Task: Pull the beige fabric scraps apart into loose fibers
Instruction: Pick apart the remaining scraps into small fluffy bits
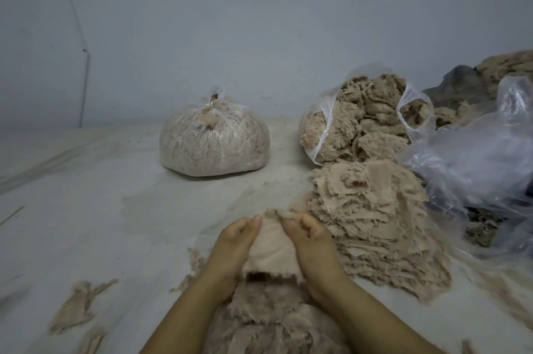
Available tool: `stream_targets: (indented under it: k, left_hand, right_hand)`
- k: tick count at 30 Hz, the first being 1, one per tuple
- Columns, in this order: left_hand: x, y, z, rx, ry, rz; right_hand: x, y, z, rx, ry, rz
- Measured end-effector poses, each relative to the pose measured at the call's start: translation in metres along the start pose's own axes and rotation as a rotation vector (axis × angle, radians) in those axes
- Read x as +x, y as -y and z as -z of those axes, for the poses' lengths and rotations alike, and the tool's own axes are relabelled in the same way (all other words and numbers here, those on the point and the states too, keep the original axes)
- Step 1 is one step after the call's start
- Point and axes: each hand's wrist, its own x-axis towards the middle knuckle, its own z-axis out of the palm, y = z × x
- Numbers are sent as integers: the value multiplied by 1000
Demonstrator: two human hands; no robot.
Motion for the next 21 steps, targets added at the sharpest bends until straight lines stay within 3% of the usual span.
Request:
stream_targets:
  k: [3,7,11,15,19,21]
  left_hand:
    - [7,-1,9,3,-140,-62]
    - [10,4,7,298,-287,-239]
    - [14,5,15,353,-399,-307]
    - [15,13,20,589,-292,-226]
    - [10,18,16,873,-58,-183]
    - [10,18,14,860,-100,-215]
  right_hand:
    - [4,5,8,38,-79,1]
    - [2,11,9,-20,-103,36]
    - [18,41,21,-92,-202,178]
    - [56,85,60,-286,-416,254]
    - [76,101,95,-815,-543,176]
    - [69,94,94,-1028,-570,236]
